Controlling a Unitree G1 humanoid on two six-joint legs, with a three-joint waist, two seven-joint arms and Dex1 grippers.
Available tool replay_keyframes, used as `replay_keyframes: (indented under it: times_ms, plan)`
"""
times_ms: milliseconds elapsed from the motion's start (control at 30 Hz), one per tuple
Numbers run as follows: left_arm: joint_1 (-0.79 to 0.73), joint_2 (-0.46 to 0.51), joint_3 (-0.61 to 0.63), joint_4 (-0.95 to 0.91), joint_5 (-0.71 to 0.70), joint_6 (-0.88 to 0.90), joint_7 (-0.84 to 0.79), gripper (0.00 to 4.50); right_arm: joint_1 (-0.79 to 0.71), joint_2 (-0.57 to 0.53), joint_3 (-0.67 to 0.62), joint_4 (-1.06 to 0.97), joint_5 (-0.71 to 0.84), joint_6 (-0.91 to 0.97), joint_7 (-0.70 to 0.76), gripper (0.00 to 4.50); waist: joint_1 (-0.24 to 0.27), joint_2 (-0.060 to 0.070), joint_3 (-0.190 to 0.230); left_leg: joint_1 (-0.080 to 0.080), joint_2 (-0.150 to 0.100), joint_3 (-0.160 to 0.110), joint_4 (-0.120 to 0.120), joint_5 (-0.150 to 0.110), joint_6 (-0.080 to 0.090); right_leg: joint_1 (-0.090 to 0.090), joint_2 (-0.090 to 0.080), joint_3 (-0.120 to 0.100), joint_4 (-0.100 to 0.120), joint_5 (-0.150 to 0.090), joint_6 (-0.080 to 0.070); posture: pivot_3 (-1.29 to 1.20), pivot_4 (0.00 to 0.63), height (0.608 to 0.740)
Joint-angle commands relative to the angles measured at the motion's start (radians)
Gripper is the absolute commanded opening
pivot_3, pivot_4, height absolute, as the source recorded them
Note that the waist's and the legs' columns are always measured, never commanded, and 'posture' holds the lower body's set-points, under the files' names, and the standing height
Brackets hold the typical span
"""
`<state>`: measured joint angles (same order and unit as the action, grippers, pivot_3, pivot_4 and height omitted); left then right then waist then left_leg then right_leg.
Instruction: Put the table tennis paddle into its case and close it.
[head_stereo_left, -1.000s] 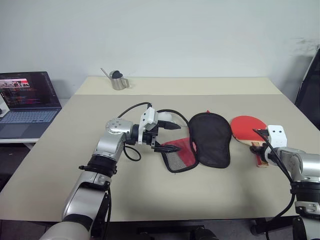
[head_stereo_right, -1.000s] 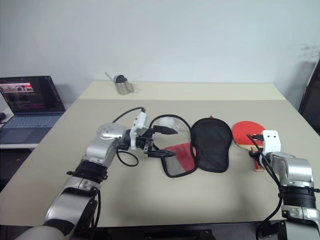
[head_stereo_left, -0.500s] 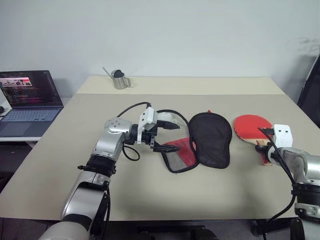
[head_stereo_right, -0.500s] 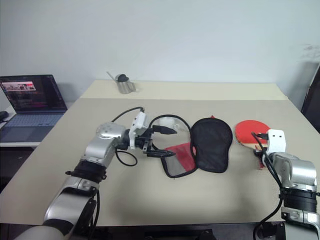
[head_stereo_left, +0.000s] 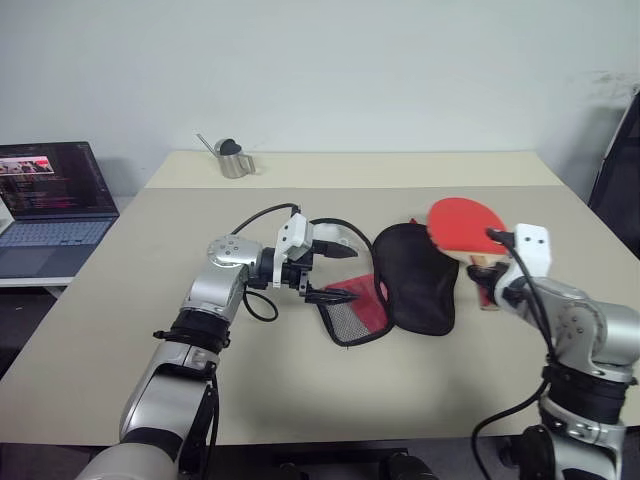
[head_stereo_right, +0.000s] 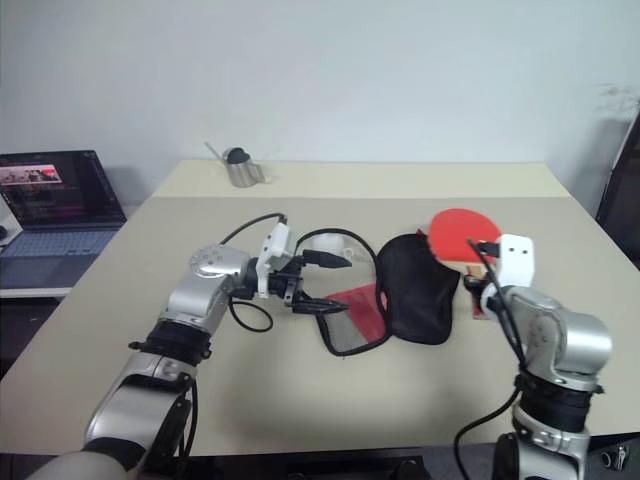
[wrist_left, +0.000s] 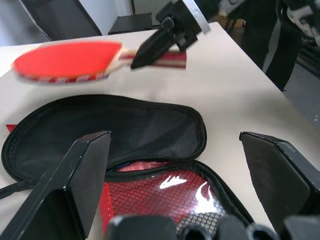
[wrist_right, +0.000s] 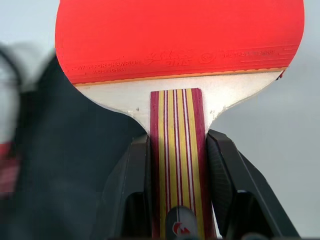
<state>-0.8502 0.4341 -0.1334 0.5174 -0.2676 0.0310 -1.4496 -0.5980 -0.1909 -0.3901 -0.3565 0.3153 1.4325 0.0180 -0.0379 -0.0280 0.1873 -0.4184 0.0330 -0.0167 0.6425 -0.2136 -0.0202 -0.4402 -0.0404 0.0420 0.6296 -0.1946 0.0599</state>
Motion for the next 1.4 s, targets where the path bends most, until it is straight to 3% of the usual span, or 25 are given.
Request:
replay_keyframes:
  times_ms: [33,400,1000,1333,1400]
  plan:
    - [-0.019,0.005,0.016,-0.019,-0.008,-0.011,0.002,4.50,-0.035,0.051,0.013,-0.059,-0.017,-0.016,-0.042,1.11,0.002,0.000,0.000,0.000,0.000,0.000,0.000,0.000,0.000,0.000,0.000,0.000,0.000,0.000,0.000,0.00,0.150,0.740]
    - [-0.013,0.006,0.017,-0.032,-0.010,-0.013,0.009,4.50,0.002,0.197,0.108,0.064,-0.079,-0.167,-0.110,1.11,0.003,0.000,0.000,0.000,0.000,0.000,0.000,0.000,0.000,0.000,0.000,0.000,0.000,0.000,0.000,0.00,0.150,0.740]
    - [-0.011,0.000,0.014,-0.032,-0.010,-0.015,0.009,4.50,0.049,0.198,0.162,0.150,-0.114,-0.241,-0.116,1.11,0.002,0.000,0.000,0.000,0.000,0.000,0.000,0.000,0.000,0.000,0.000,0.000,0.000,0.000,0.000,0.00,0.150,0.740]
    - [-0.002,0.000,0.013,-0.037,-0.008,-0.017,0.013,4.50,0.050,0.196,0.187,0.044,-0.098,-0.196,-0.108,4.42,0.002,0.000,0.000,0.000,0.000,0.000,0.000,0.000,0.000,0.000,0.000,0.000,0.000,0.000,0.000,0.00,0.150,0.740]
    - [-0.001,0.001,0.018,-0.033,-0.005,-0.019,0.027,4.50,0.052,0.180,0.196,-0.036,-0.087,-0.148,-0.097,4.47,0.003,0.000,0.000,0.000,0.000,0.000,0.000,0.000,0.000,0.000,0.000,0.000,0.000,0.000,0.000,0.00,0.150,0.740]
